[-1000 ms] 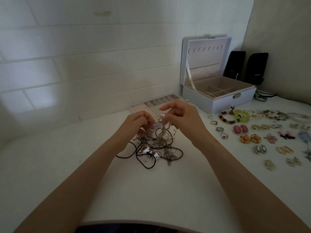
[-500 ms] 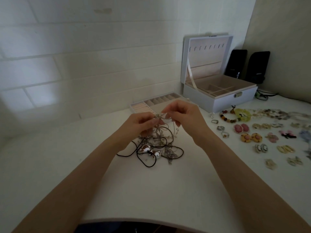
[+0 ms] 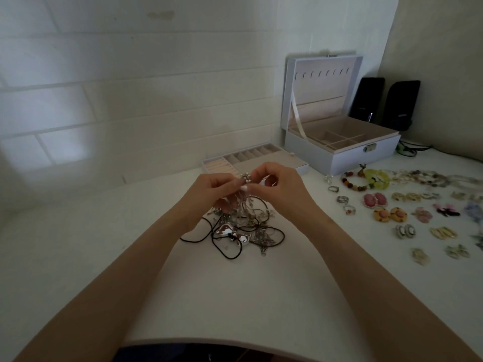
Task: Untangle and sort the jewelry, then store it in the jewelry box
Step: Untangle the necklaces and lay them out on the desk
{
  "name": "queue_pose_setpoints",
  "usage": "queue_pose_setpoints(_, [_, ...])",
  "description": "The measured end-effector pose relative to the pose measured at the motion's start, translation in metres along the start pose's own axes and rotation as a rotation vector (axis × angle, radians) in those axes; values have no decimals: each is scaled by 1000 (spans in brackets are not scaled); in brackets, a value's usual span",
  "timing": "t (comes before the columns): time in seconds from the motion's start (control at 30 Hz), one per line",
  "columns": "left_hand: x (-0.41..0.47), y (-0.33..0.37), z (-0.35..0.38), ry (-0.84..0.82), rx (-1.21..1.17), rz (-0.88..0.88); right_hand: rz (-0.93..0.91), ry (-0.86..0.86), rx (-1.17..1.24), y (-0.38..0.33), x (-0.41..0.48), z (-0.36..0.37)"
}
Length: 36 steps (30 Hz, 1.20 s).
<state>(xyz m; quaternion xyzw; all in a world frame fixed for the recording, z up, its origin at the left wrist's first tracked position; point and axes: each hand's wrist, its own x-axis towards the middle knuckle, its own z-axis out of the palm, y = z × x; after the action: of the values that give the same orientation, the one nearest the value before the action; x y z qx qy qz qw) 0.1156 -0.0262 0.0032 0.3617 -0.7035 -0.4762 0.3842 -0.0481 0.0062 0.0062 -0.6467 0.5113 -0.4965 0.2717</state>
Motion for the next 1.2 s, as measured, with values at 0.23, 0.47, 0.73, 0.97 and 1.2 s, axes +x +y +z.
queue_pose_setpoints(0.23, [6, -3, -6, 210, 23, 20, 124, 34, 142, 2, 5, -10])
queue_pose_setpoints(0.47, [8, -15, -7, 211, 282, -38, 195, -143, 386, 2, 5, -14])
queue_pose_setpoints(0.73, [-1, 4, -6, -30, 21, 37, 148, -128, 367, 4, 3, -12])
queue_pose_setpoints(0.97, [-3, 3, 1, -22, 1, 71, 154, -99, 306, 1, 3, -12])
queue_pose_setpoints(1.2, [-1, 2, 1, -44, -87, 69, 189, -146, 348, 2, 4, -15])
